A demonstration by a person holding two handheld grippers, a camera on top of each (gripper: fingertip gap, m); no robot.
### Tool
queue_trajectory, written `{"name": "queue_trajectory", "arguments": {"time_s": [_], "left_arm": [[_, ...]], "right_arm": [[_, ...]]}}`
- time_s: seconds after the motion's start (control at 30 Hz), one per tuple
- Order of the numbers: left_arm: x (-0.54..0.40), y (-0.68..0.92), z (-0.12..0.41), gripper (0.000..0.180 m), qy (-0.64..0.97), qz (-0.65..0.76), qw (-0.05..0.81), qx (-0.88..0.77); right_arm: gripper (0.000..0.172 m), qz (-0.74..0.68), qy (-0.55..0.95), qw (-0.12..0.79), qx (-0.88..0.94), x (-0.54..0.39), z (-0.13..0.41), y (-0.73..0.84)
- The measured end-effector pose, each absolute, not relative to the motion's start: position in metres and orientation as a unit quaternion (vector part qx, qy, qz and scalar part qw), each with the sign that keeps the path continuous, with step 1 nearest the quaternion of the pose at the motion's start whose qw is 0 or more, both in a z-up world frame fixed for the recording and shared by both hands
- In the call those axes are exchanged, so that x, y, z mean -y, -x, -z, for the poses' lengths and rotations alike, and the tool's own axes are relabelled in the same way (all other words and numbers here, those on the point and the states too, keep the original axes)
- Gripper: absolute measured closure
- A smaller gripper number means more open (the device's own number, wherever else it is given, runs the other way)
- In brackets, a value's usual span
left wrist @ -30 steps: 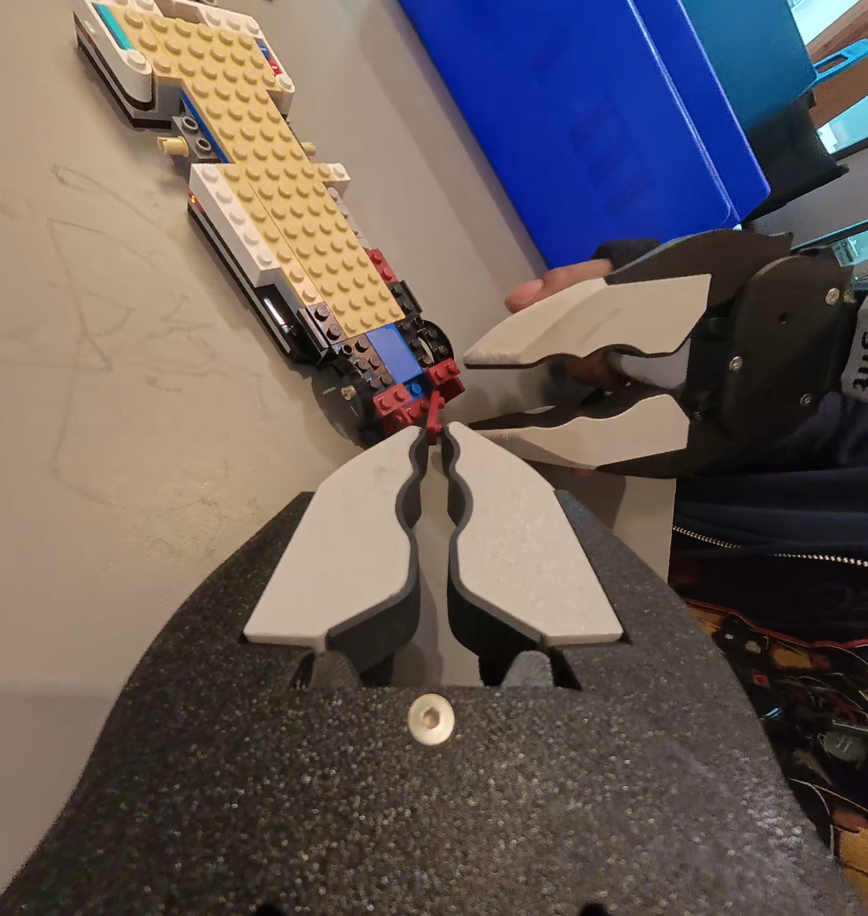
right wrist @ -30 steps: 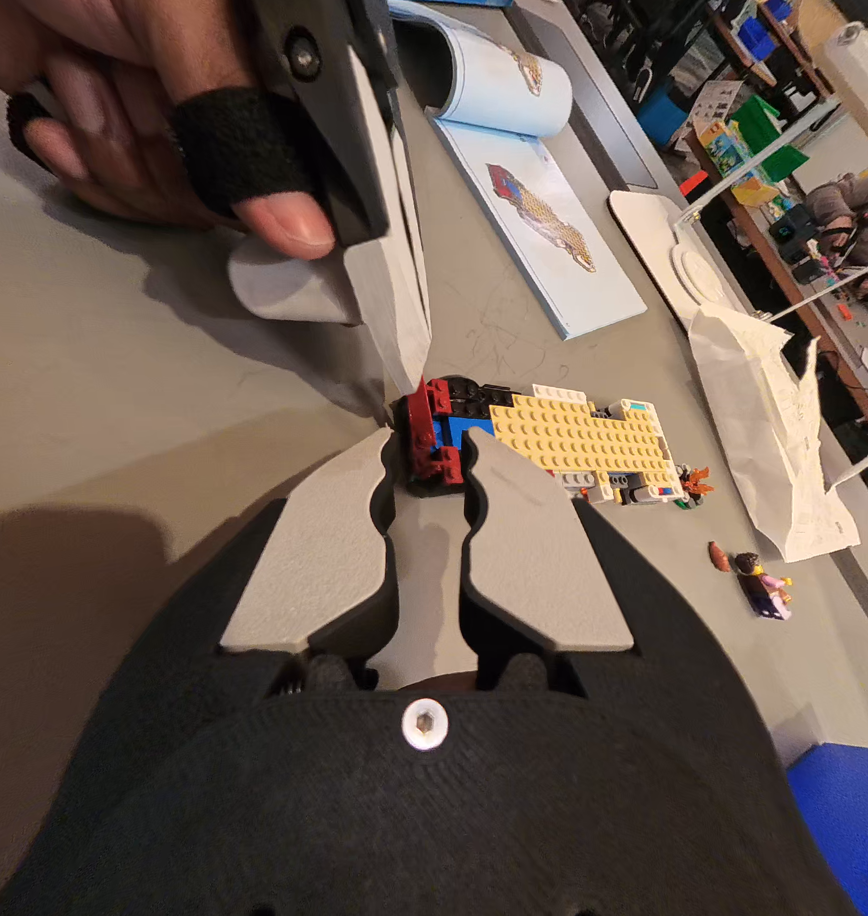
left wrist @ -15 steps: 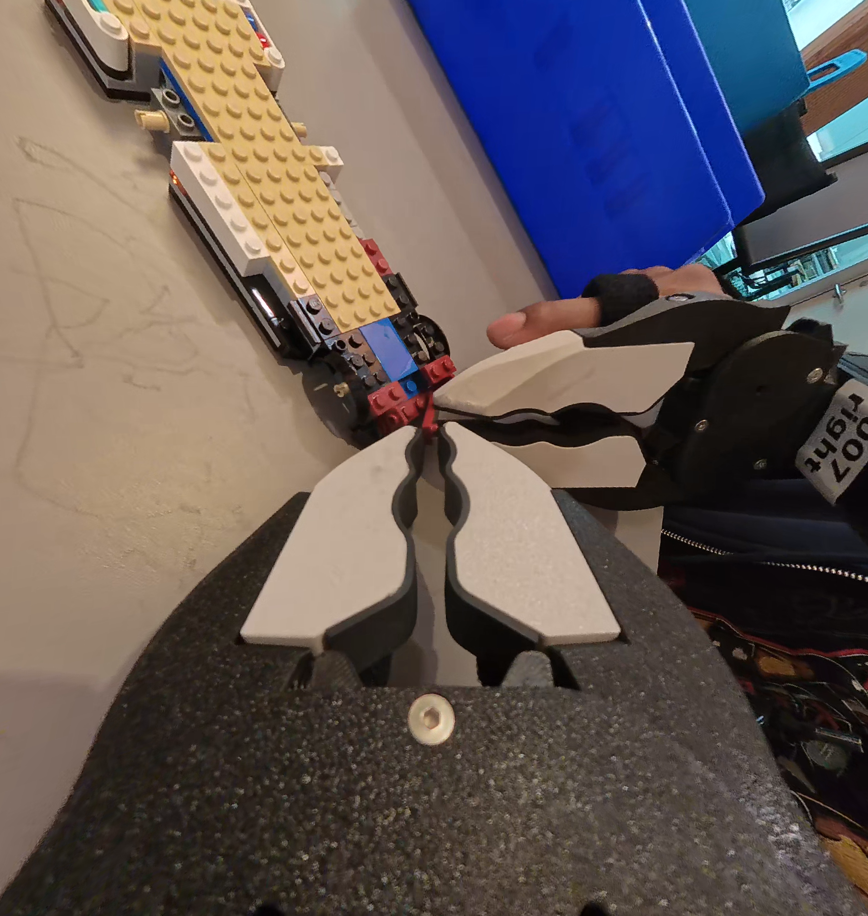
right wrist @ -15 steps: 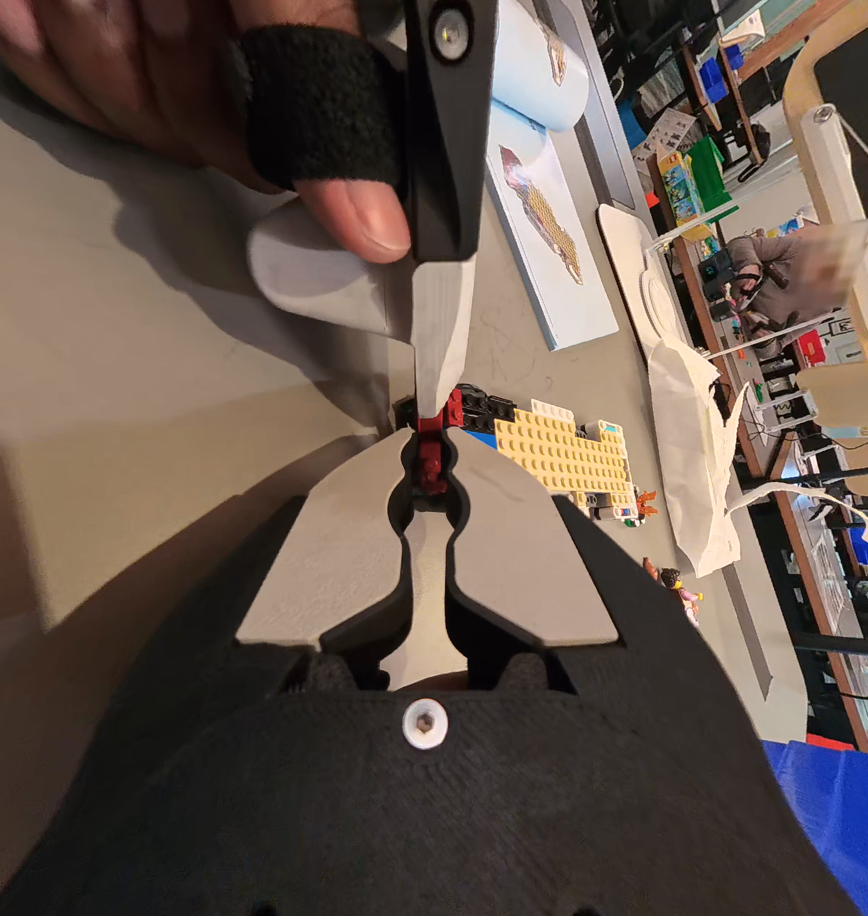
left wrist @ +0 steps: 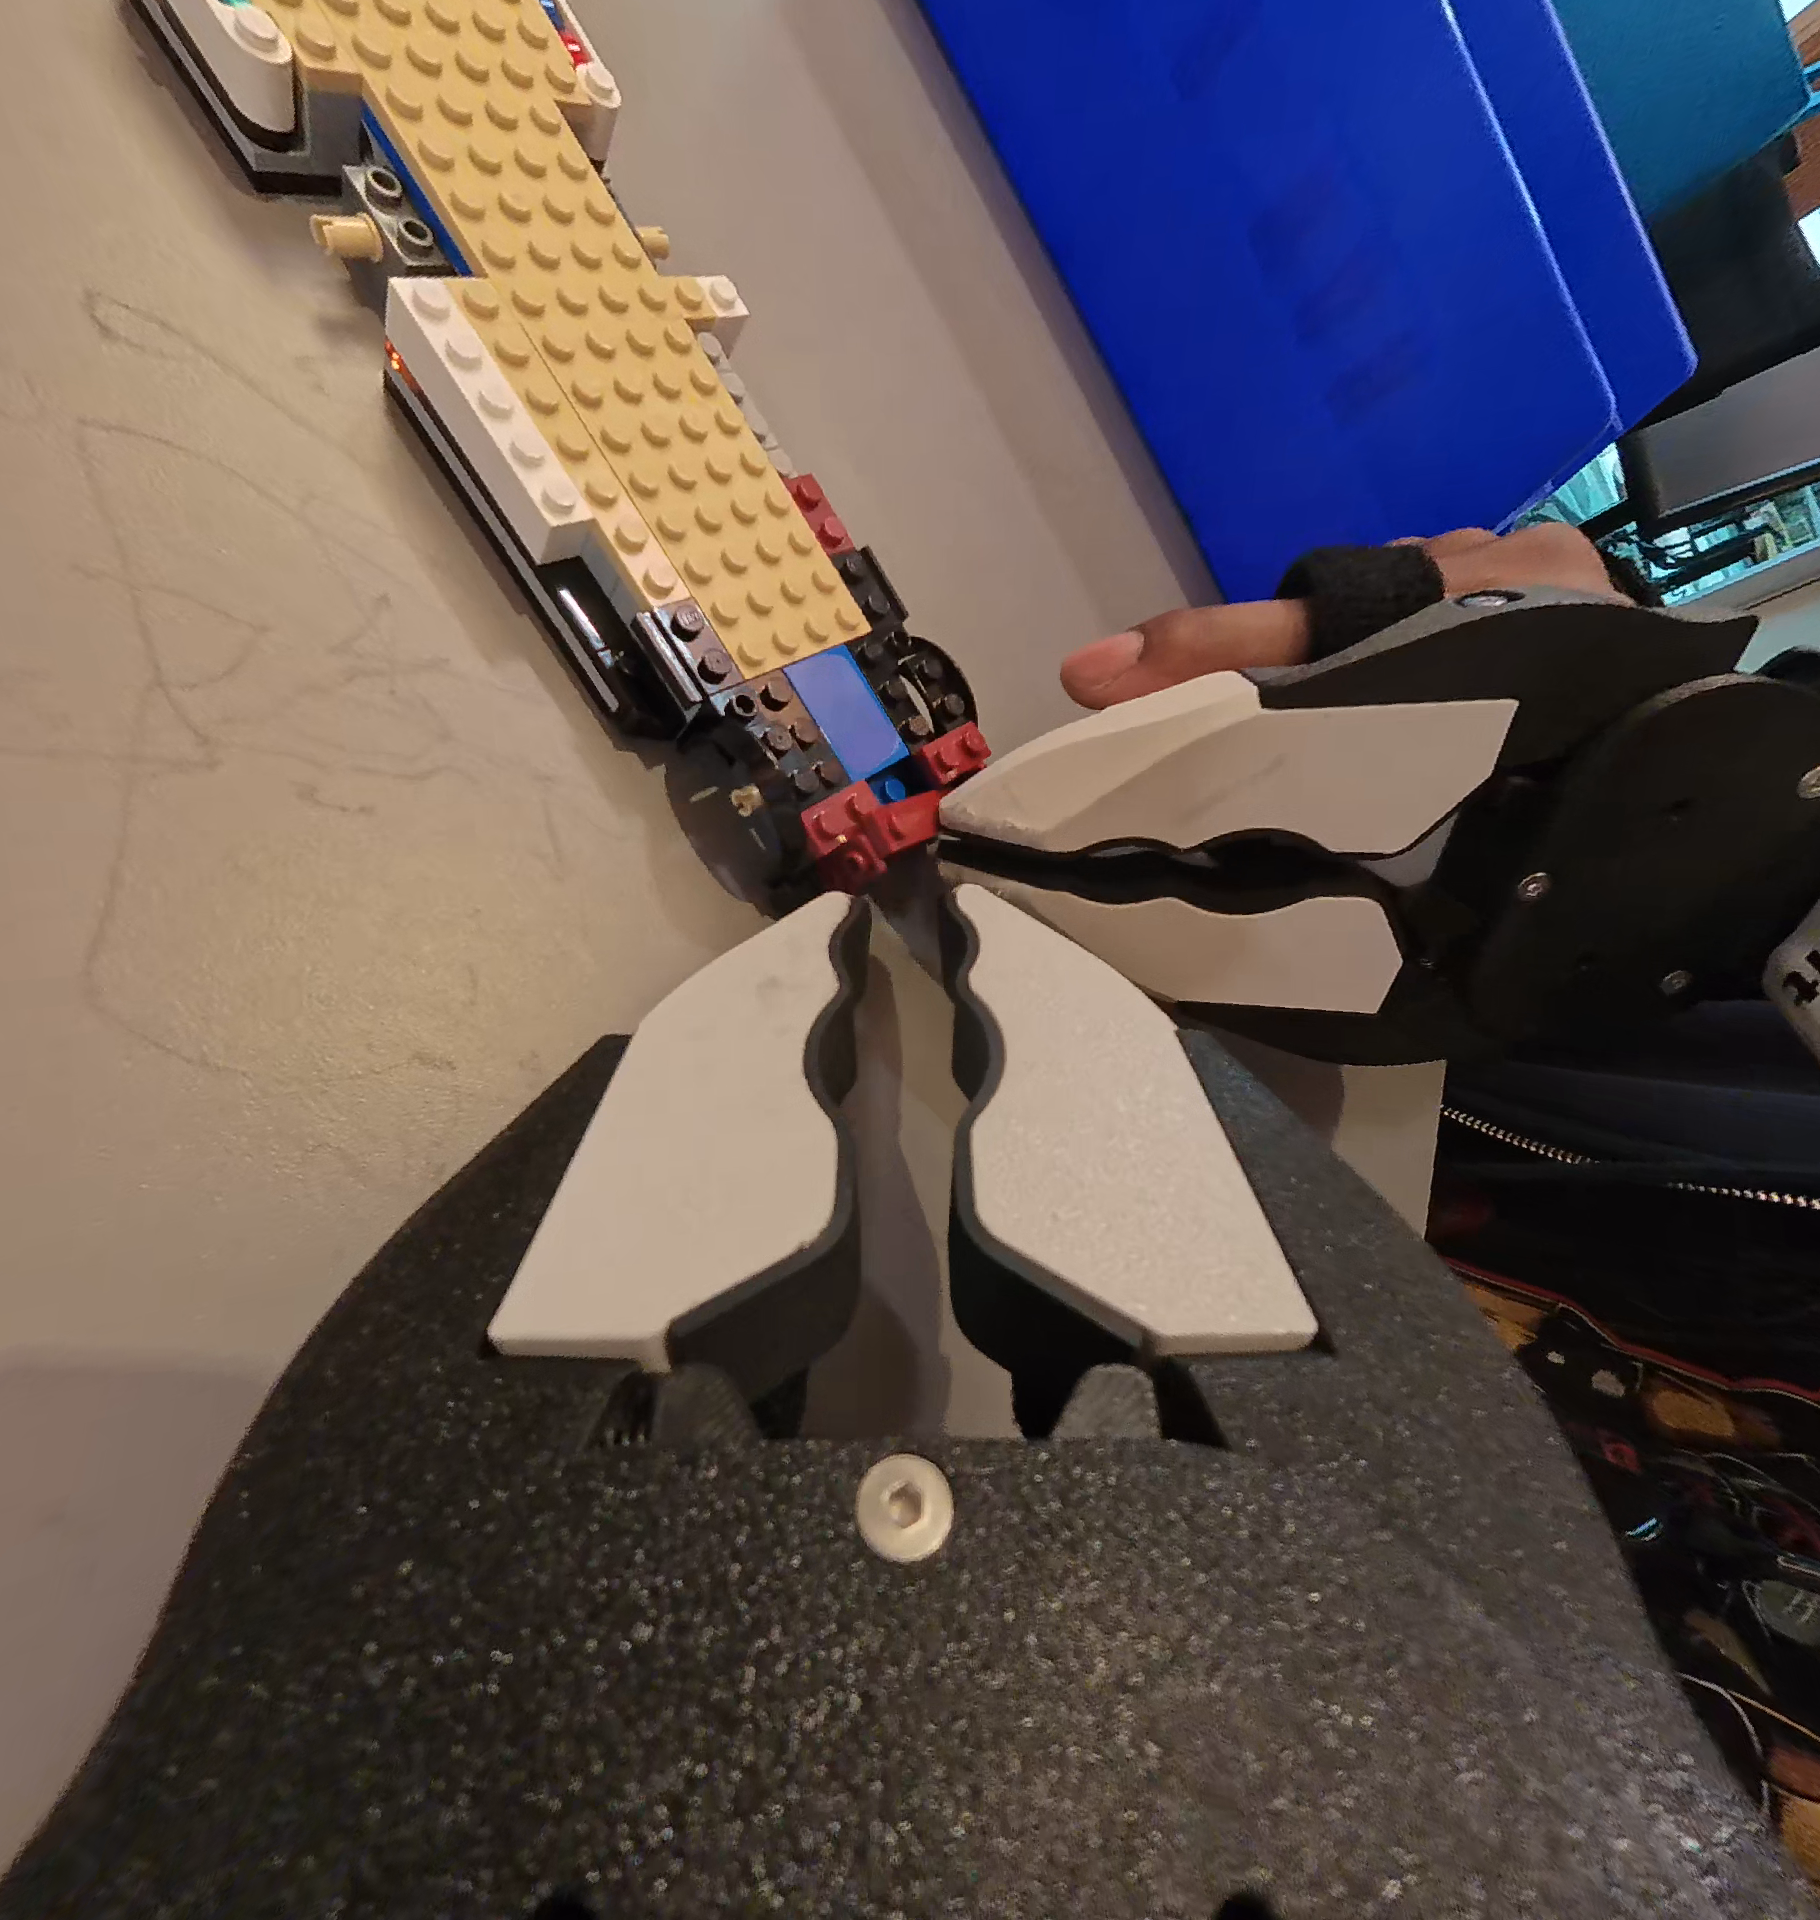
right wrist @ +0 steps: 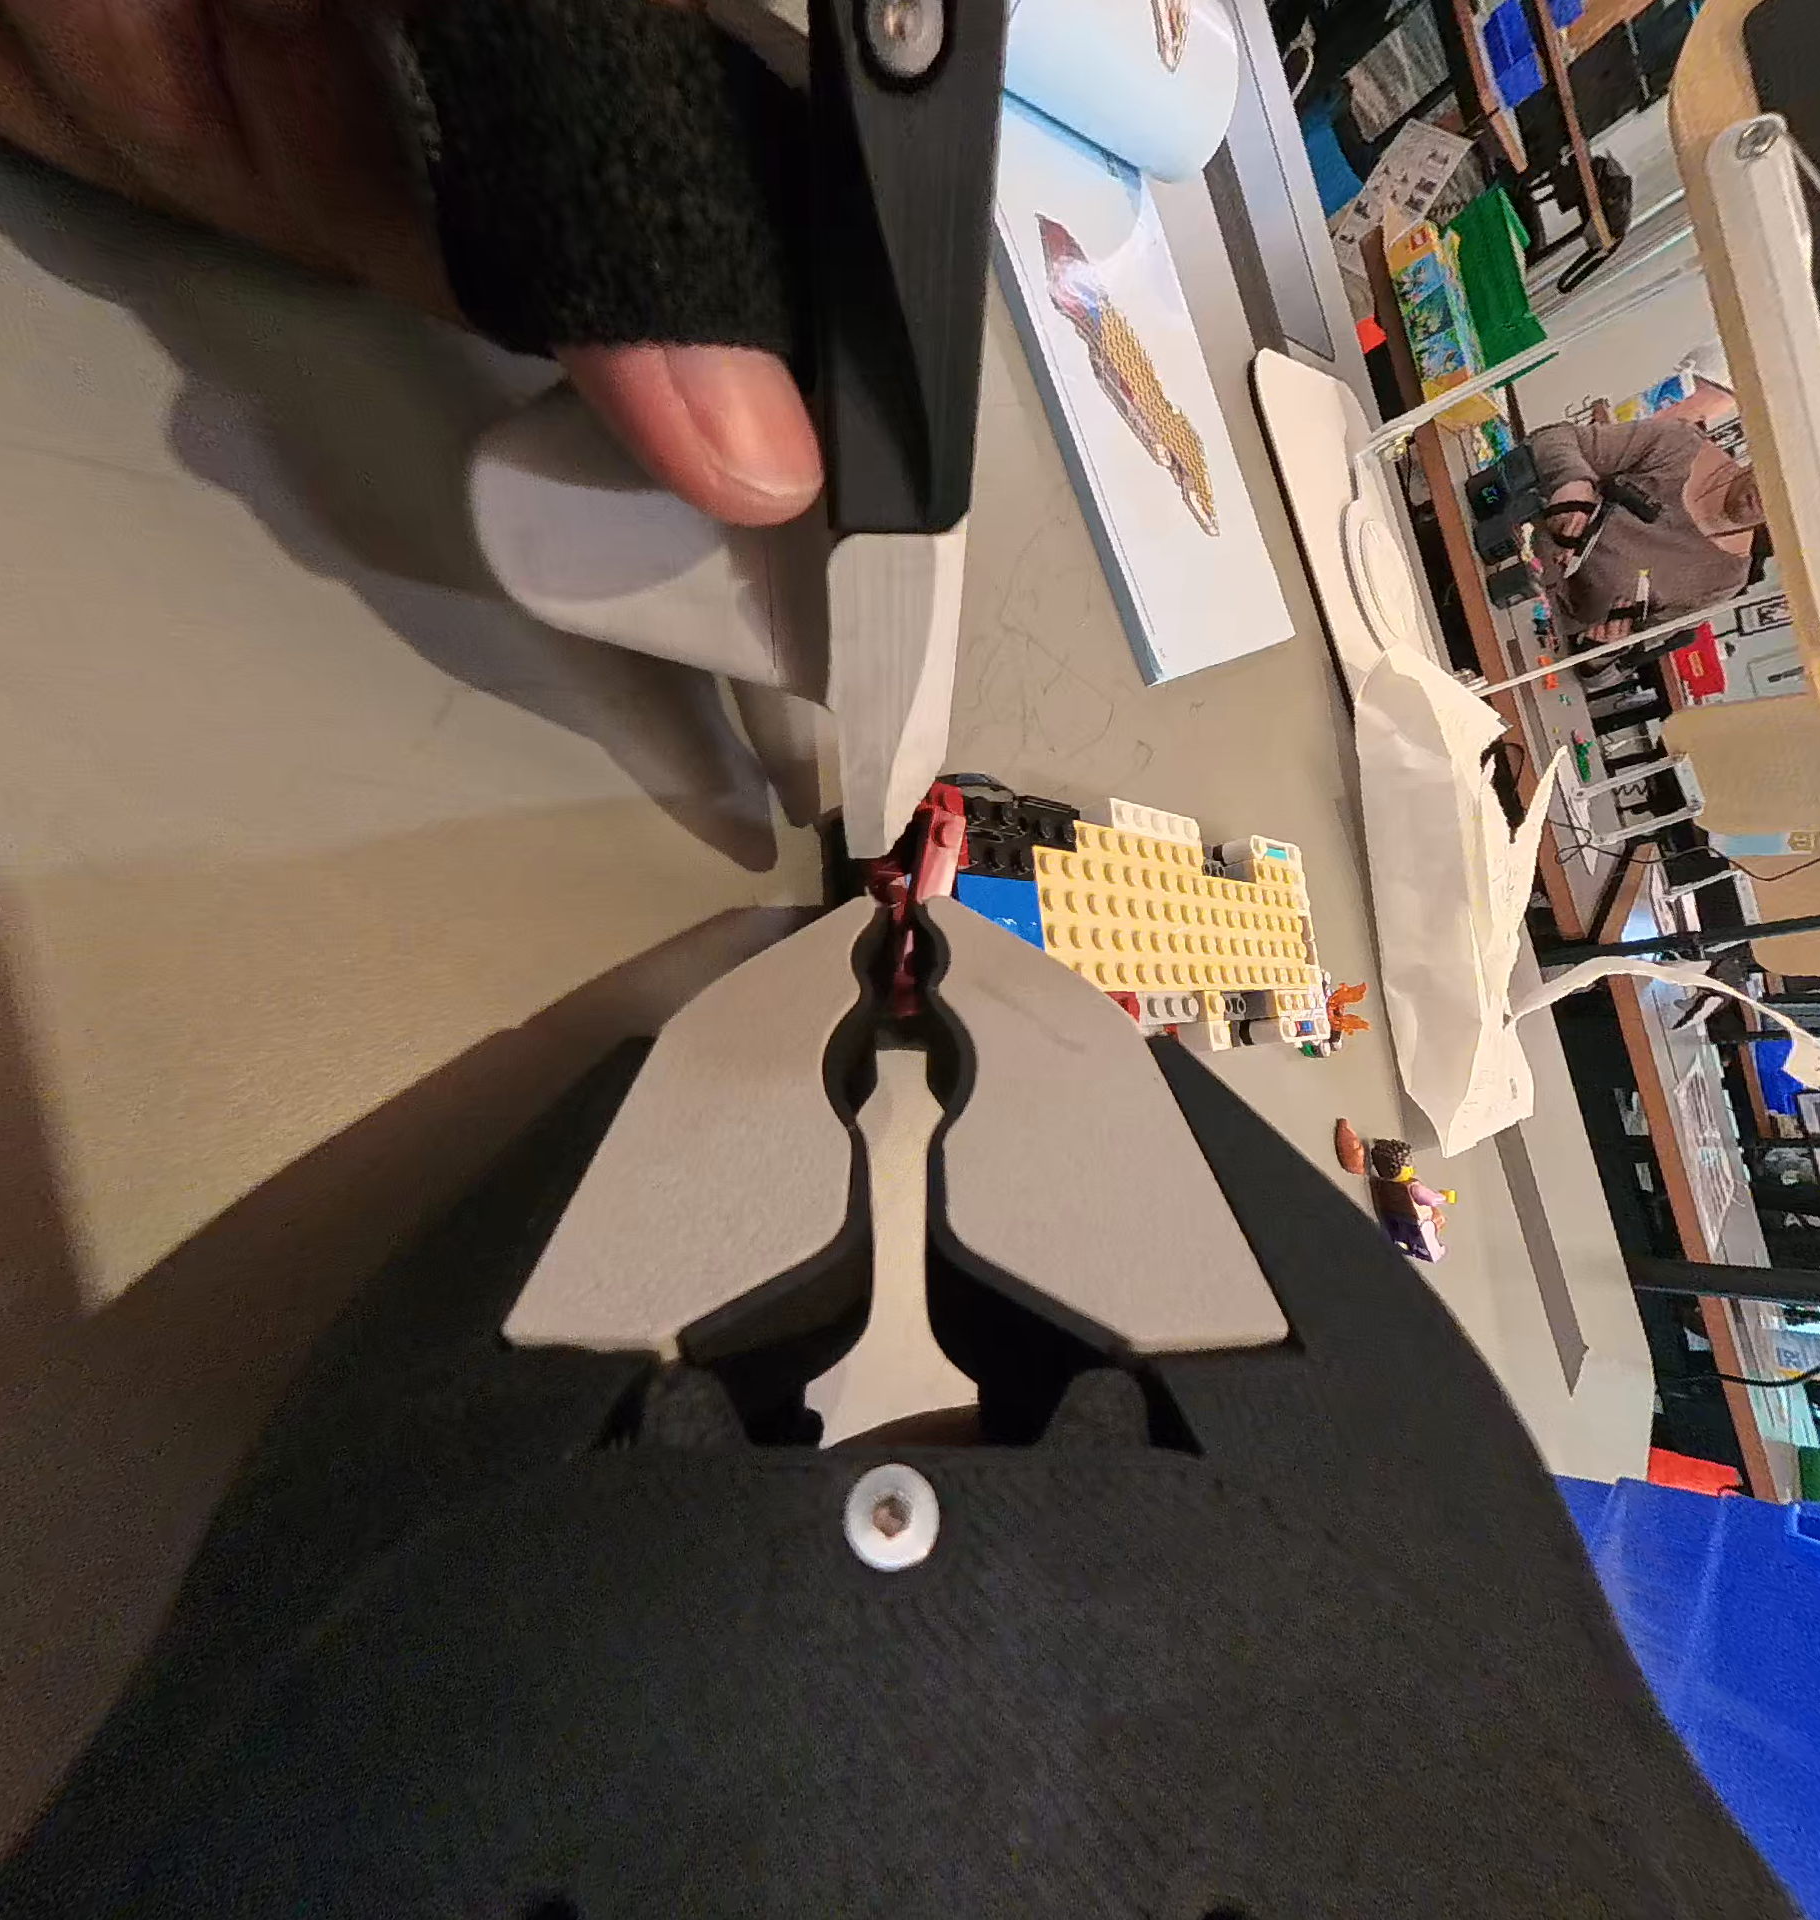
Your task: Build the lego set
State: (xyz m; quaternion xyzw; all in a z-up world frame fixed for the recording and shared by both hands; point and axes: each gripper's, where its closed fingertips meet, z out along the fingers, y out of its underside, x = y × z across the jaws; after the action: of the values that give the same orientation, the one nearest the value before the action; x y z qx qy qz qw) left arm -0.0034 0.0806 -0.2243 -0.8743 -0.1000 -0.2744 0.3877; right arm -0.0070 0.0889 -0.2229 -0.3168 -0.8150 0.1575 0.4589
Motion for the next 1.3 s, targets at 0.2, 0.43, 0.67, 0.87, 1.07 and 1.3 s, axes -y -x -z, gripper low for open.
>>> {"name": "queue_trajectory", "arguments": {"time_s": [0.2,0.43,0.67,0.87,1.07,1.3], "left_arm": [[-0.0804,0.0043,0.2243,0.167,0.875,0.268,0.39,0.101],[-0.0789,0.0053,0.2233,0.167,0.874,0.264,0.395,0.1],[-0.0777,0.0055,0.2217,0.167,0.872,0.265,0.4,0.1],[-0.0767,0.0062,0.2203,0.168,0.868,0.267,0.405,0.102],[-0.0761,0.0067,0.2187,0.168,0.865,0.27,0.411,0.103],[-0.0751,0.0072,0.2167,0.168,0.86,0.275,0.417,0.104]], "right_arm": [[0.168,-0.157,0.317,0.458,0.815,-0.0898,0.2225,0.0065],[0.164,-0.167,0.317,0.459,0.813,-0.0892,0.2203,0.0065],[0.161,-0.157,0.31,0.454,0.82,-0.0879,0.2232,0.0089],[0.163,-0.154,0.307,0.462,0.818,-0.0897,0.221,0.0095],[0.164,-0.146,0.307,0.459,0.821,-0.092,0.2219,0.0111],[0.167,-0.138,0.302,0.457,0.825,-0.0931,0.2219,0.0104]]}}
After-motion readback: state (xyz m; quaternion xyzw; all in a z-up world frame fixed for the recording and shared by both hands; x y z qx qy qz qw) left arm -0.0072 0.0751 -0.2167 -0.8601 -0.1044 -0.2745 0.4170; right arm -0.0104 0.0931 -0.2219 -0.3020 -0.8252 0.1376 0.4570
